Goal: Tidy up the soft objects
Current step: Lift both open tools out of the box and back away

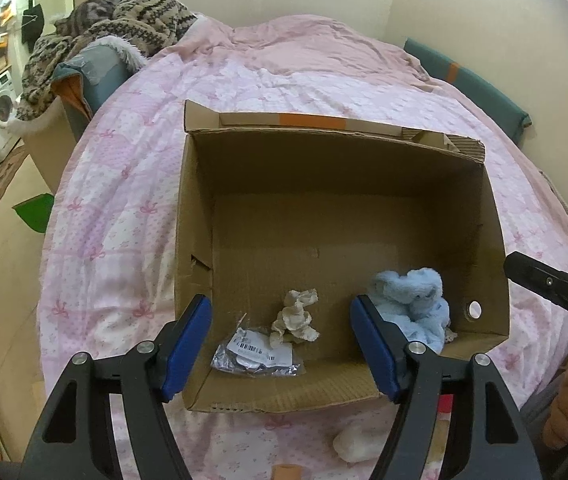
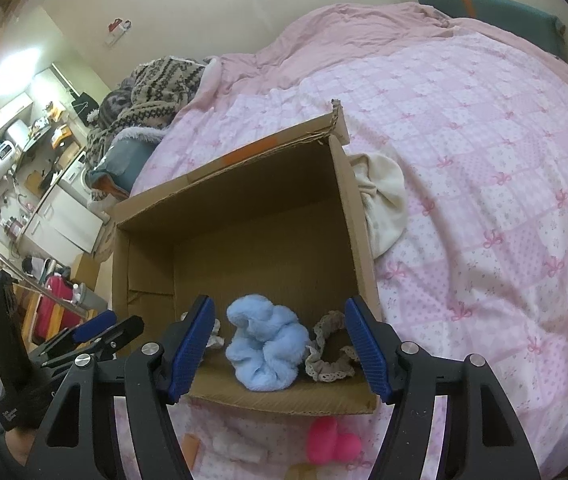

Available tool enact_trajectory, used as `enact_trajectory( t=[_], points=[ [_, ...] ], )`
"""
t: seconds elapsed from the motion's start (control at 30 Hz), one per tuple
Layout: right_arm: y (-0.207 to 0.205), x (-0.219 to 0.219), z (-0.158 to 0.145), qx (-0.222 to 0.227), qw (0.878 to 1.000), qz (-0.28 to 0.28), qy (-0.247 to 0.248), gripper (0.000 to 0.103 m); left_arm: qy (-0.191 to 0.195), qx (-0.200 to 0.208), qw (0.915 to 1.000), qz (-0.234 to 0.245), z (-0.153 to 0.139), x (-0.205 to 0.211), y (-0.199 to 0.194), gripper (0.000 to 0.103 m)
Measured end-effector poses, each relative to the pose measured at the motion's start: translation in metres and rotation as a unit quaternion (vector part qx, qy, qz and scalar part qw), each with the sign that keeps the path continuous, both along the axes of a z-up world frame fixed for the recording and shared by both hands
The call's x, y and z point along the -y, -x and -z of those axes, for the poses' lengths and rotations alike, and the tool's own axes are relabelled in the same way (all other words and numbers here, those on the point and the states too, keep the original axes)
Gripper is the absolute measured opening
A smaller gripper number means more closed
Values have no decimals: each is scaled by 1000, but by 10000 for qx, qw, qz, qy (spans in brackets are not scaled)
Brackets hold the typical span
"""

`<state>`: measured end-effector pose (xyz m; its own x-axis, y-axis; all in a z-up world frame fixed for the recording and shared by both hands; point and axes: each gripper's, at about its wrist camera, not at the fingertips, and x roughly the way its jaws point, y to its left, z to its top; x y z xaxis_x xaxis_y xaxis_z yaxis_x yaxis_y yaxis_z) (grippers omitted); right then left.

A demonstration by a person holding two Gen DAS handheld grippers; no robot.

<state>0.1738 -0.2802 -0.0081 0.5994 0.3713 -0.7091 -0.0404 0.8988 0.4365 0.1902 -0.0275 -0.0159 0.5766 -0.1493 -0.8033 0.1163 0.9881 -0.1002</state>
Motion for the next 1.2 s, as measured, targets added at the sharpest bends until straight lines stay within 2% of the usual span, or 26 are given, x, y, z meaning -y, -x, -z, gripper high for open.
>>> enact_trajectory(
  t=[0.27, 0.57, 0.7, 0.93, 1.2],
  points=[
    [3, 1, -1, 45, 10000, 74, -25, 71, 34, 35, 10000, -71, -5, -6, 6, 70],
    [15, 0, -5, 119, 9999, 49, 62, 71, 163, -80, 9989, -432, -6, -26, 20, 70],
    [26, -3, -10, 197, 9996, -13, 178, 71, 33, 68, 9989, -471, -12, -29, 30, 70],
    [45, -3, -10, 152, 9998, 42, 126, 71, 50, -4, 9982, -594, -11, -38, 49, 70],
    [66, -6, -10, 166, 9996, 182, 103, 71, -29, 196, 9978, -632, -17, -38, 69, 70]
  ],
)
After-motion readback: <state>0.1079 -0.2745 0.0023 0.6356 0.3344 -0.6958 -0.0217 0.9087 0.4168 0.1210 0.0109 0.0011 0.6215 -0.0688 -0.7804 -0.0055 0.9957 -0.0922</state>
